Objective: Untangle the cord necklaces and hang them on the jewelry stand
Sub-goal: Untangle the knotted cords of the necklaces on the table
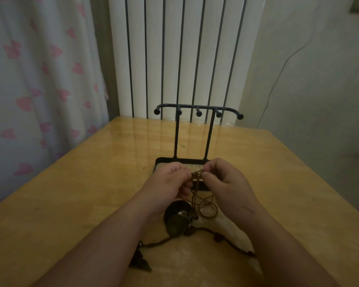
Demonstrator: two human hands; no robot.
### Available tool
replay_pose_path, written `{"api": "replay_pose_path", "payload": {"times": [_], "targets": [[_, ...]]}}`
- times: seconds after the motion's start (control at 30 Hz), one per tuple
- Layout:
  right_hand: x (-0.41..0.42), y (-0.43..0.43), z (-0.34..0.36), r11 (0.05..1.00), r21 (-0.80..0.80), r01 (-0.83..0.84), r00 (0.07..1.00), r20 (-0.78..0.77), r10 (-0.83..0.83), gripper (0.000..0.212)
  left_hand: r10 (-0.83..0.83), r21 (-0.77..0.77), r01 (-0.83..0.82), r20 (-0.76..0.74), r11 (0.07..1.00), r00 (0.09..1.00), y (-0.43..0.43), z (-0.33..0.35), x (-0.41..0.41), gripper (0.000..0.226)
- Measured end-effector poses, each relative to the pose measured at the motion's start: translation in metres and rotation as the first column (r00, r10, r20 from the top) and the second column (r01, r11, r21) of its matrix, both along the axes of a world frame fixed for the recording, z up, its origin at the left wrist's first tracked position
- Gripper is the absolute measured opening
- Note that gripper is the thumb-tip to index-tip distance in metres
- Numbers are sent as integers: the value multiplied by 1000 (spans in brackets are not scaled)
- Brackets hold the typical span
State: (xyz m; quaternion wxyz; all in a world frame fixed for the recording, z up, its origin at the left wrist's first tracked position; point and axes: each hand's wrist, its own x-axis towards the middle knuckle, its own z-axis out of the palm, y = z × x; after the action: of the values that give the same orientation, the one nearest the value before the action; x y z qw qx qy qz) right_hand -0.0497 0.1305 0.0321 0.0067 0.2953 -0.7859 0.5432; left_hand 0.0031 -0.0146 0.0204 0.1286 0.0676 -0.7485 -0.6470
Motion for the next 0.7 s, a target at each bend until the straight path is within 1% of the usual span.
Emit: {"api": "replay_pose_path", "payload": {"times": [0.13,0.27,0.37,0.5,0.57,0.7], "targets": [[-1,1,0,998,-64,25,999,-36,-27,19,-3,24,3,-10,1000,1000,-1,0,-1,23],[-1,2,-1,999,-34,9,995,-100,-13,28,-8,7,8,9,1000,1000,-1,-2,-2,23],[-2,2,-2,1000,21,-4,991,-137,6,28,-4,-5,4,11,1000,1000,-2,-1,-1,23],[-5,0,-4,992,113,63,982,-187,-42,24,-9,16,9,15,1000,1000,-2,0,-1,21],[-5,1,-4,989,127,79,982,-181,-55,22,-18,31,17,19,999,1000,-2,0,-1,19],[-3,0,-2,992,118,34,992,-125,-19,16,-45,14,45,23,999,999,-3,-2,-2,14]]}}
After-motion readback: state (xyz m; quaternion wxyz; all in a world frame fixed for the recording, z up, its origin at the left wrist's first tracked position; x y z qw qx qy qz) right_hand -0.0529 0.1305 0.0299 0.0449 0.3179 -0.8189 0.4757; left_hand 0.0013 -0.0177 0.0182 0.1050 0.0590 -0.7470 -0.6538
